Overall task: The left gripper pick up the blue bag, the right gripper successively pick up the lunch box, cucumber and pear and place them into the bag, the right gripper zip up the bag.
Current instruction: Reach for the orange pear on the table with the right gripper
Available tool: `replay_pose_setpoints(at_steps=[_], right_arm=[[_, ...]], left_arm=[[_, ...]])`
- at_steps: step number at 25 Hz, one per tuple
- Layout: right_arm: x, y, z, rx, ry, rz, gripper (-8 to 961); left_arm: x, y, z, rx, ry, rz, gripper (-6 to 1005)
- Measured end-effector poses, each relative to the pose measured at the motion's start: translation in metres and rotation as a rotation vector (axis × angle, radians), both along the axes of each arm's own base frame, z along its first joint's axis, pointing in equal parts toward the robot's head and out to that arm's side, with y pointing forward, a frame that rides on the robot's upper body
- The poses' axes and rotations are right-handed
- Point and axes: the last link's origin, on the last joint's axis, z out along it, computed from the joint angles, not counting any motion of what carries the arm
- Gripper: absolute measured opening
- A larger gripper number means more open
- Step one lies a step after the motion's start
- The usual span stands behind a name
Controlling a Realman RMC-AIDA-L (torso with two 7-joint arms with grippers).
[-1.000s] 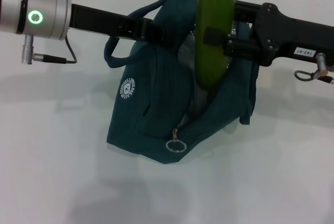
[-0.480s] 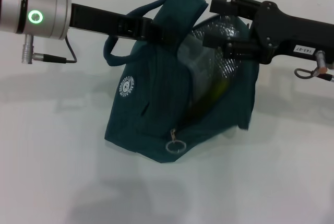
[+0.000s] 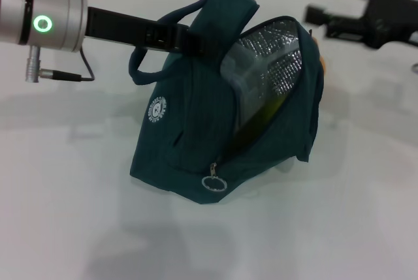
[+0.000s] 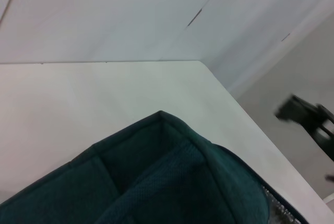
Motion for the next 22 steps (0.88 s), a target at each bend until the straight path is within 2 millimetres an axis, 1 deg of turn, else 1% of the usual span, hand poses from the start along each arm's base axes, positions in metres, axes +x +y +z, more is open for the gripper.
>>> replay_pose_setpoints(at_steps=[5, 8, 10, 11, 13, 15, 20, 22], right_arm=[[0.037, 0.008, 0.032, 0.128, -0.016, -0.160, 854], [0.053, 0.012, 0.039, 0.173, -0.047, -0.232, 853], [0.057, 0.013, 0.038, 0.186, -0.060, -0.252, 852], [0.065, 0.017, 0.033, 0.218, -0.097, -0.290, 851], [0.068, 0.019, 0.026, 0.233, -0.118, -0.303, 850], [0.070, 0.024, 0.015, 0.245, -0.162, -0.321, 850], [0.065, 0.029, -0.012, 0.235, -0.234, -0.305, 848], [0.063, 0.029, -0.019, 0.230, -0.245, -0.296, 847]], left_arm=[[0.000, 0.000, 0.000, 0.000, 0.000, 0.000, 62], [0.002, 0.001, 0.000, -0.001, -0.001, -0.005, 62], [0.003, 0.001, 0.000, -0.001, -0.002, -0.007, 62], [0.003, 0.001, 0.000, -0.001, -0.002, -0.008, 62], [0.004, 0.001, 0.000, -0.001, -0.002, -0.009, 62], [0.004, 0.002, 0.000, 0.000, -0.003, -0.011, 62], [0.005, 0.002, 0.000, 0.002, -0.012, -0.013, 62], [0.003, 0.002, 0.000, 0.005, -0.014, -0.003, 62]])
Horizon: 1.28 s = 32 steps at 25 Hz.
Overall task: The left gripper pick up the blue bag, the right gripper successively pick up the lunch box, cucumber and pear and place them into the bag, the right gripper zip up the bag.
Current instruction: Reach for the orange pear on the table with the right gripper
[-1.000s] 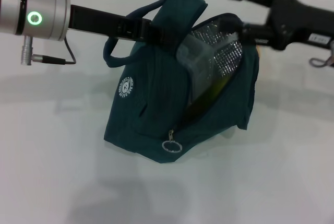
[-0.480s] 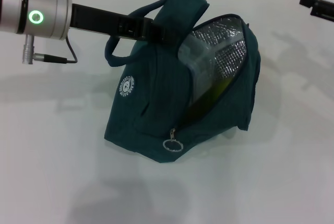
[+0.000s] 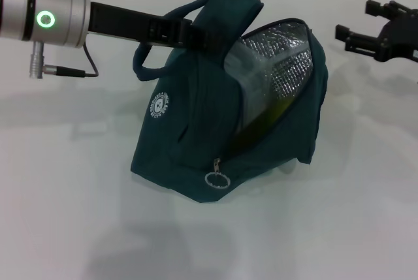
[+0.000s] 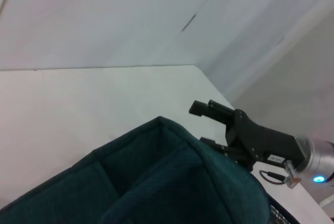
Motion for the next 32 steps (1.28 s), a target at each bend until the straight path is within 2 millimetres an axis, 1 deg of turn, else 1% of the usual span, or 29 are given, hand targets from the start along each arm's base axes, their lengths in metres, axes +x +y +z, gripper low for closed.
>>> replay_pose_setpoints(at_steps=[2, 7, 9, 14, 18, 26, 32], right_arm=[[-0.002, 0.000, -0.005, -0.008, -0.003, 0.006, 846], [-0.003, 0.000, -0.006, -0.008, -0.004, 0.013, 845], [-0.003, 0.000, -0.006, -0.005, -0.008, 0.015, 845], [-0.009, 0.006, -0.013, -0.009, -0.021, 0.029, 844], [-0.012, 0.008, -0.017, -0.007, -0.033, 0.038, 844], [-0.016, 0.012, -0.028, -0.002, -0.054, 0.045, 845], [-0.020, 0.016, -0.033, 0.015, -0.067, 0.054, 844]], left_arm=[[-0.004, 0.001, -0.001, 0.004, -0.003, 0.017, 62], [-0.012, 0.002, -0.004, 0.008, -0.006, 0.041, 62], [-0.022, 0.004, -0.003, 0.028, -0.019, 0.064, 62], [-0.036, 0.008, -0.002, 0.058, -0.044, 0.101, 62], [-0.049, 0.011, -0.005, 0.077, -0.047, 0.137, 62], [-0.063, 0.012, -0.007, 0.101, -0.056, 0.179, 62], [-0.065, 0.012, -0.007, 0.104, -0.056, 0.186, 61]])
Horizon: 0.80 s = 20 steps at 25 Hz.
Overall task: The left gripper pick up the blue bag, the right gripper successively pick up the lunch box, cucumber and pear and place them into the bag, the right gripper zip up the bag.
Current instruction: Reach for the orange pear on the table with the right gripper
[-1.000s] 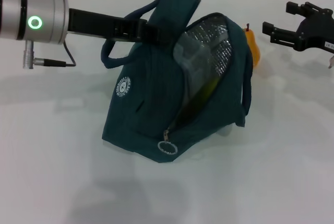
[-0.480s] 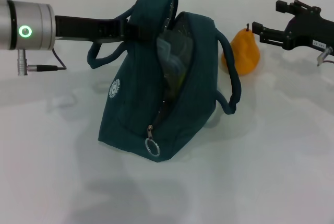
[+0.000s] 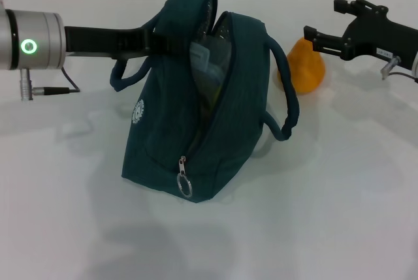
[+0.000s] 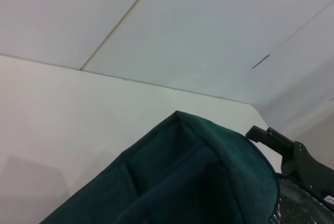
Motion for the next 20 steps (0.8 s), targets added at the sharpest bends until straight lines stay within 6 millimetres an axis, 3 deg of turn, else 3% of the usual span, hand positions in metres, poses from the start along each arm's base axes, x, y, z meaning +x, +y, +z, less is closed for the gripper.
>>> replay_pose_setpoints(at_steps=[20], right_arm=[[-0.006, 0.005, -0.017, -0.009, -0.035, -0.007, 838]], left_arm=[[0.004, 0.002, 0.000, 0.001, -0.004, -0.011, 61]])
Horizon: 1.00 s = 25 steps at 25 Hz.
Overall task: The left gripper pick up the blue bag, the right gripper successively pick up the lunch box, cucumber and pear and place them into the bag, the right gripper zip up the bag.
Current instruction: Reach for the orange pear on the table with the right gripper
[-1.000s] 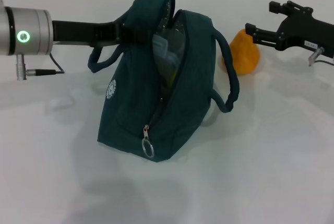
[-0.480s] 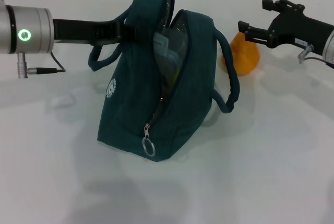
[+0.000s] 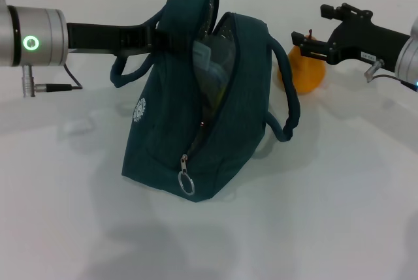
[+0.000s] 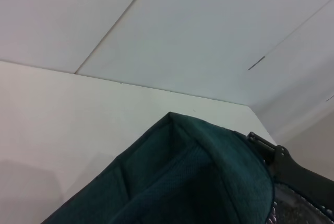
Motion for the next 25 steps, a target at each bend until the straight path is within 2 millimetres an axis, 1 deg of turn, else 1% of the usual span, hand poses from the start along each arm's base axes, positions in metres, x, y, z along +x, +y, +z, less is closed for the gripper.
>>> replay_pose_setpoints(at_steps=[6, 11, 16, 19, 25], right_arm=[[-0.001, 0.001, -0.002, -0.002, -0.008, 0.000, 837], [-0.004, 0.001, -0.005, -0.010, -0.025, 0.019, 692], [-0.007, 0.001, -0.010, -0.021, -0.039, 0.032, 612], [-0.008, 0.002, -0.011, -0.020, -0.045, 0.037, 437], [-0.008, 0.003, -0.011, -0.016, -0.051, 0.031, 313]], left_arm=[[0.000, 0.000, 0.000, -0.001, -0.002, -0.001, 61], [0.000, 0.000, 0.000, -0.001, -0.002, -0.001, 61], [0.000, 0.000, 0.000, -0.001, -0.002, -0.001, 61], [0.001, 0.000, 0.000, -0.001, -0.003, -0.003, 61], [0.002, 0.001, 0.000, 0.001, -0.003, -0.005, 61]])
